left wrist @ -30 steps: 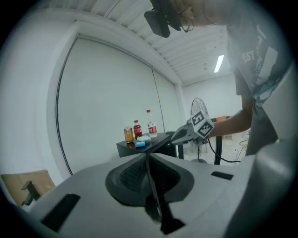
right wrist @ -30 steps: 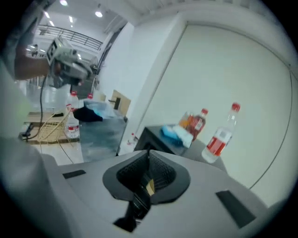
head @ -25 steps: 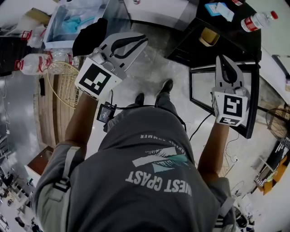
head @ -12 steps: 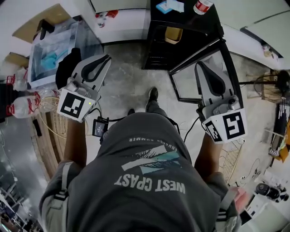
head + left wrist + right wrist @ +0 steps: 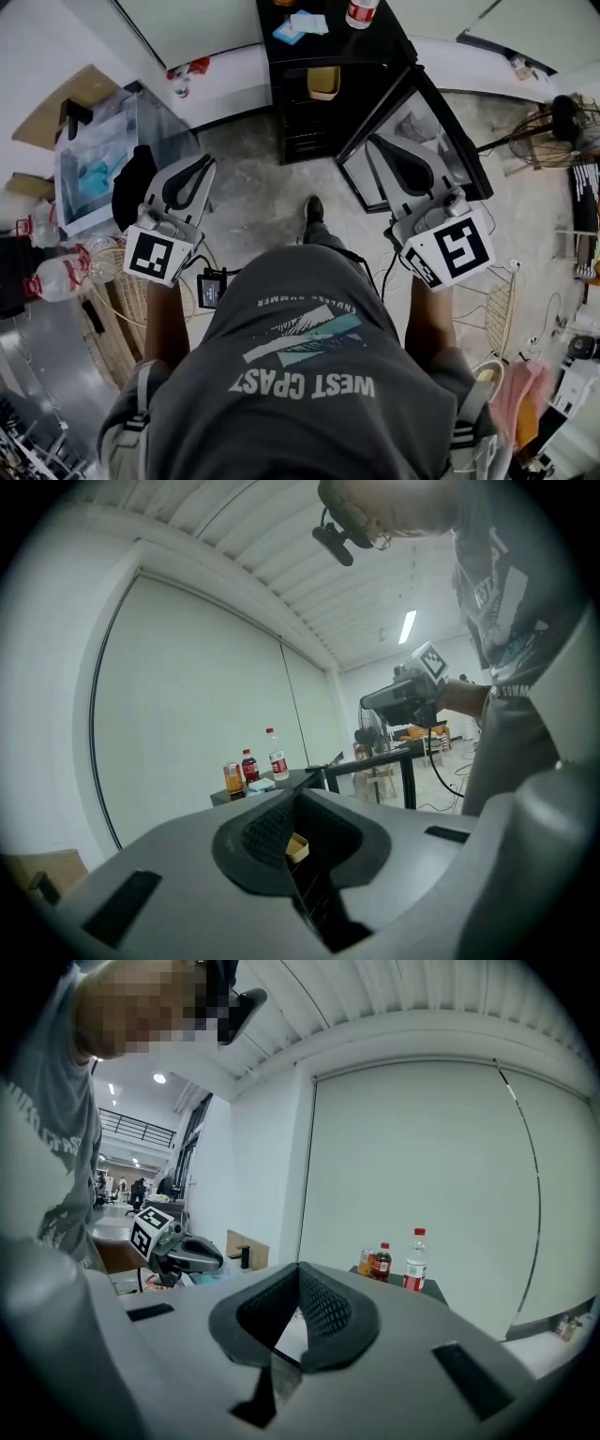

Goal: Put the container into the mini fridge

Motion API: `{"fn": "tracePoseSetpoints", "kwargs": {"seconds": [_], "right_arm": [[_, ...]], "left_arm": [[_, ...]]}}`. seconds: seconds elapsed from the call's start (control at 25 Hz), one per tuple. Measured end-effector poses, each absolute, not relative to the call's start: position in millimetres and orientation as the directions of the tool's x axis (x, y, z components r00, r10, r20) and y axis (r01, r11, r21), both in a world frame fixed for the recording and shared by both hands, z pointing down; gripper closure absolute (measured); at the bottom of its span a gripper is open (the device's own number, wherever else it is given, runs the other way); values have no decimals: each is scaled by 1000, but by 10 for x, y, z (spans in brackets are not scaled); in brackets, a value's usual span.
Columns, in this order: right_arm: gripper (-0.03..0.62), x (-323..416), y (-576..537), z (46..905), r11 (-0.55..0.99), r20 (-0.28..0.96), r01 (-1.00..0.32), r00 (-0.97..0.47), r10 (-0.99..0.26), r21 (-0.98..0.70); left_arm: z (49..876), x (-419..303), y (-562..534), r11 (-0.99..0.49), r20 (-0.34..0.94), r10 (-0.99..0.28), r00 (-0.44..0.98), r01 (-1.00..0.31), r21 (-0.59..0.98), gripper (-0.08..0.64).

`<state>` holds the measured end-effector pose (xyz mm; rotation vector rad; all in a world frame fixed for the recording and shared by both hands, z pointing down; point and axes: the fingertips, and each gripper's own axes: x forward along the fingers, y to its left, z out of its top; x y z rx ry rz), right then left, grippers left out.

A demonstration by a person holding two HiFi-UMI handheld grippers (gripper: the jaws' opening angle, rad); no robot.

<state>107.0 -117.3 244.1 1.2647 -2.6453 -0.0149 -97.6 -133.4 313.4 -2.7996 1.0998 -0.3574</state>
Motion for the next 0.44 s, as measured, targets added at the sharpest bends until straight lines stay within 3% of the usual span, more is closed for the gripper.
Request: {"fn": "tracePoseSetpoints", "kwargs": {"seconds": [0.44], "right_arm": [[566, 919, -1308, 2515, 631, 194, -771, -608, -770, 89]], "left_arm": [[3240, -1138, -1400, -737, 201, -676, 709, -654, -170, 524]]}}
